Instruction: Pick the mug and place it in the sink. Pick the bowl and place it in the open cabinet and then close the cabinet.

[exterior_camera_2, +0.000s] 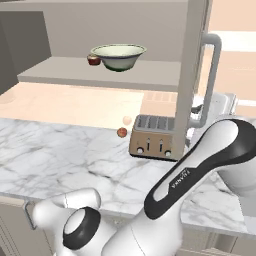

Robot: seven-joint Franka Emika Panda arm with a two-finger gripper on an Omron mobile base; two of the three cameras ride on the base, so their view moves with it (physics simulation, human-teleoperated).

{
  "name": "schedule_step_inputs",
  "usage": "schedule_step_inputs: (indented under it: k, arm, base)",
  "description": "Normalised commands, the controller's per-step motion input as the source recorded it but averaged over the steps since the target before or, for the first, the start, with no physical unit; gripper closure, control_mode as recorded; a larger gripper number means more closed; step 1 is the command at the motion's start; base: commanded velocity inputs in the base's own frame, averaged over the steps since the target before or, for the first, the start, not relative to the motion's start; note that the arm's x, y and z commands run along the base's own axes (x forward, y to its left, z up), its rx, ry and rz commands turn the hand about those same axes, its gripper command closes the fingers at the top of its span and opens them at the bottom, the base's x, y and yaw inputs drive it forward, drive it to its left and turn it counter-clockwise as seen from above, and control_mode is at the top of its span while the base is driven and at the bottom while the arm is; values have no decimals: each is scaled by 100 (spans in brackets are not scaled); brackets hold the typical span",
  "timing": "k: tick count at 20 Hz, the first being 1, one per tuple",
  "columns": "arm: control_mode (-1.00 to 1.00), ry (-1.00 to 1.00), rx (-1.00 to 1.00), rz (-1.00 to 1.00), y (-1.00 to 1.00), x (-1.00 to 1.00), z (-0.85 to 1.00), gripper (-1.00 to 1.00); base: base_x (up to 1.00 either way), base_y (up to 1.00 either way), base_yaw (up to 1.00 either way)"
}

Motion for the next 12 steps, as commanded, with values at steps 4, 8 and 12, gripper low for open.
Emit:
schedule_step_inputs:
  k: [4, 8, 12]
  arm:
    - [-100, 1, 19, 9, 91, -38, 24, -100]
    - [-100, 5, 31, 10, 80, -64, 47, -100]
    - [-100, 2, 22, 7, 100, -24, 46, -100]
  base:
    - [0, 0, 0]
    - [0, 0, 0]
    - [0, 0, 0]
